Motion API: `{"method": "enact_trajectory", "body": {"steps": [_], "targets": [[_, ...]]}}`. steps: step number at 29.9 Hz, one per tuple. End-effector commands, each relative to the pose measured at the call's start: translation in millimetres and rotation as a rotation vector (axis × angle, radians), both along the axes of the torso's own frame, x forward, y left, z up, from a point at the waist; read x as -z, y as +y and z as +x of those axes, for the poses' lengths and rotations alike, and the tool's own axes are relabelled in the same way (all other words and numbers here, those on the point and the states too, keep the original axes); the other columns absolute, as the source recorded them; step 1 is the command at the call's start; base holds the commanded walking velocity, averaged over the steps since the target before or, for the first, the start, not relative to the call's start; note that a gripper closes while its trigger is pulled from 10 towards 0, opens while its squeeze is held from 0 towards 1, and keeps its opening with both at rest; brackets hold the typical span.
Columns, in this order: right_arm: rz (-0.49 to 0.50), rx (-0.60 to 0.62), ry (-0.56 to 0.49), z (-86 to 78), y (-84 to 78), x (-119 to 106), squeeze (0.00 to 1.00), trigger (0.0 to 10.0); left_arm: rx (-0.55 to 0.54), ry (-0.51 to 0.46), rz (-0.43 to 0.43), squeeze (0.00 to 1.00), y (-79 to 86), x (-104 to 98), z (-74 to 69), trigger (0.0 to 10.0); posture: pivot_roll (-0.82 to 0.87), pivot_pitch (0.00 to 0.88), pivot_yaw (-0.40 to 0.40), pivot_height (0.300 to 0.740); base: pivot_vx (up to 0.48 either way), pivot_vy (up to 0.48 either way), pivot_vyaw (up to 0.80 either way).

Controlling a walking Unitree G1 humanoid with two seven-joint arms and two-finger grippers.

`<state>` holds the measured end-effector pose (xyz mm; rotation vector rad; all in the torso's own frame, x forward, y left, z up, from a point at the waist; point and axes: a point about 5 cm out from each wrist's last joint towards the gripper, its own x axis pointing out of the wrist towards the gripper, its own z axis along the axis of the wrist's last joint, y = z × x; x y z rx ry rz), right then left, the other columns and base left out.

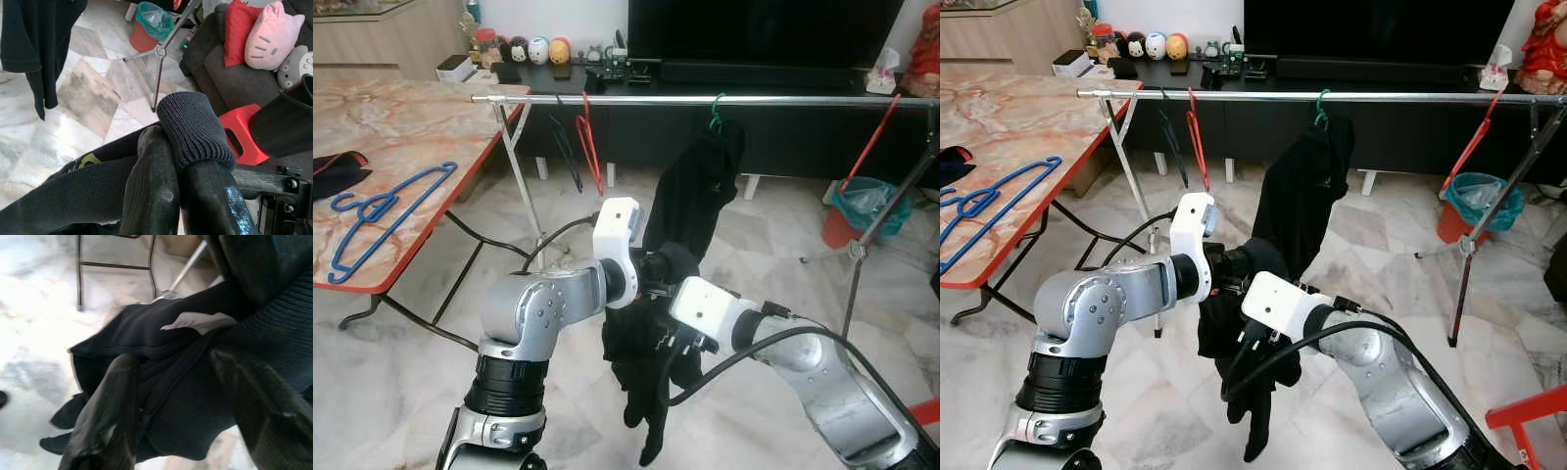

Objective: Hang hanger

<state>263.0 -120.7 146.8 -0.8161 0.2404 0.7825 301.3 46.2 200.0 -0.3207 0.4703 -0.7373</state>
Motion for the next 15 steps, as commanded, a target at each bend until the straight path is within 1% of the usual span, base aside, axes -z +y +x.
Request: {"method": "enact_trajectory", "body": {"steps": [1, 4, 6, 15], "targets": [[-0.039, 0.019, -0.013, 3.5, -1.5, 3, 0.00, 10.0, 0.033, -0.049, -0.035, 0.00, -5.6, -16, -2.1, 10.0, -0.03, 0.014, -0.001, 0.740, 0.000, 0.000, 0.00], [-0.063, 0.037, -0.032, 5.2, -2.8, 4, 0.00, 10.0, 0.030, -0.047, -0.038, 0.00, -5.7, -18, -1.7, 10.0, -0.03, 0.014, -0.001, 0.740, 0.000, 0.000, 0.00], [-0.057, 0.085, -0.071, 9.4, -3.4, 2, 0.00, 10.0, 0.029, -0.051, -0.043, 0.00, -6.3, -19, -1.4, 10.0, -0.03, 0.014, -0.003, 0.740, 0.000, 0.000, 0.00], [-0.041, 0.191, -0.160, 19.0, -8.6, -4, 0.00, 10.0, 0.029, -0.053, -0.052, 0.00, -7.1, -21, -1.2, 10.0, -0.03, 0.012, -0.003, 0.740, 0.000, 0.000, 0.00]]}}
